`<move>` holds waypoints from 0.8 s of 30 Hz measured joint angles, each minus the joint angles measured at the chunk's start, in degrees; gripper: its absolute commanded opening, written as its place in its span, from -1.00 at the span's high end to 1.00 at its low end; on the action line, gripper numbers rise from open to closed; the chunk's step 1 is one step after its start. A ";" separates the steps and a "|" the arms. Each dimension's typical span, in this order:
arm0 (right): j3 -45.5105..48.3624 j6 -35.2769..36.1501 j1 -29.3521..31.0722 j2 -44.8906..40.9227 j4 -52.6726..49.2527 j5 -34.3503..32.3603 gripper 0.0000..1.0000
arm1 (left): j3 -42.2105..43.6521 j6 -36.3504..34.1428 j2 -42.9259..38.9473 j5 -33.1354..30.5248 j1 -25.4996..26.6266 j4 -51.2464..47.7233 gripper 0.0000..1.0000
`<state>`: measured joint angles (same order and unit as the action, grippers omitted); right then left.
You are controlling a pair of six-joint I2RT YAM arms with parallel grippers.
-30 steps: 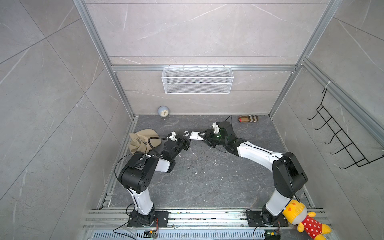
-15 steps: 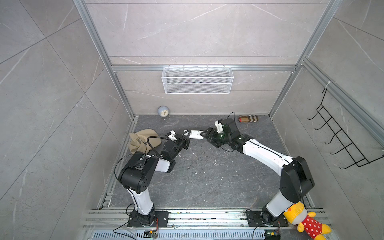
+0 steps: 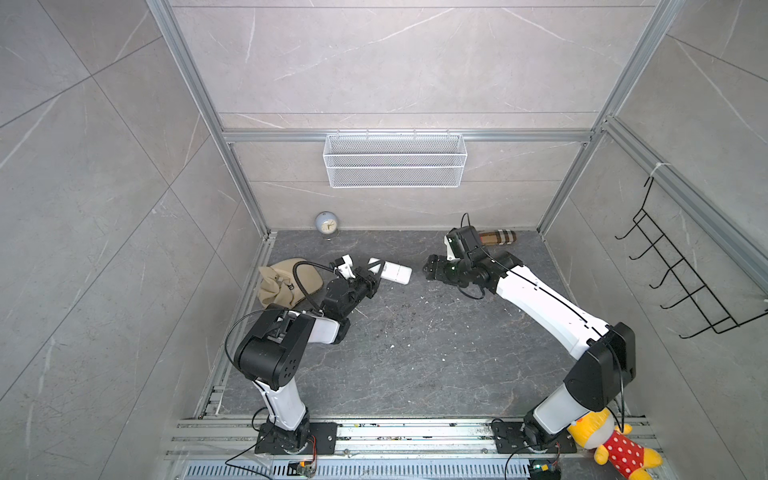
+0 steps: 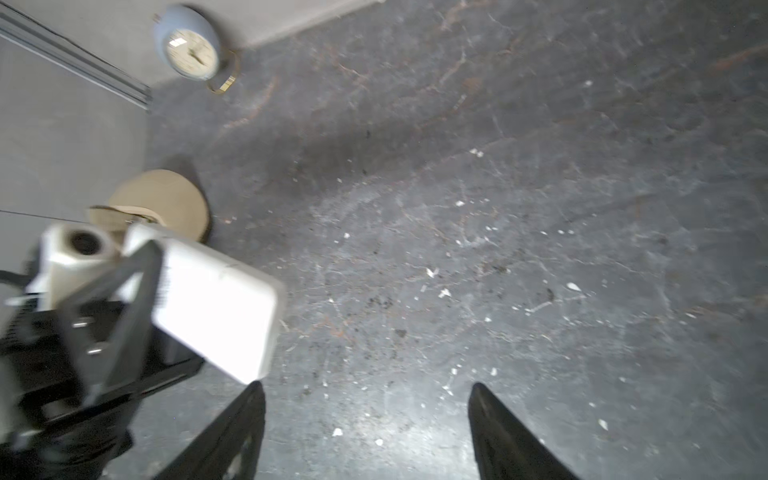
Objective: Load the batteries into the remote control
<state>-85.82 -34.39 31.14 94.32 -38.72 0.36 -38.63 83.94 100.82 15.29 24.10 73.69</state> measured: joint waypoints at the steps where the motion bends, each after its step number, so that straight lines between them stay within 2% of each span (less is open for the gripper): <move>1: 0.20 0.35 0.00 0.52 -0.81 -0.59 -0.54 | -0.22 -0.46 0.00 0.35 -0.02 0.57 1.00; 12: 0.90 1.88 1.46 3.41 -2.67 -1.53 -0.55 | -0.59 -3.02 0.00 3.32 0.02 2.49 1.00; 24: -4.26 2.54 3.67 7.15 -4.31 -2.82 -0.56 | -1.44 -3.02 0.00 4.37 0.44 2.69 1.00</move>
<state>-90.08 -31.86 34.81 101.47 -43.03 -2.46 -40.07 80.93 100.82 19.66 24.53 76.38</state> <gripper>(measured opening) 0.778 0.181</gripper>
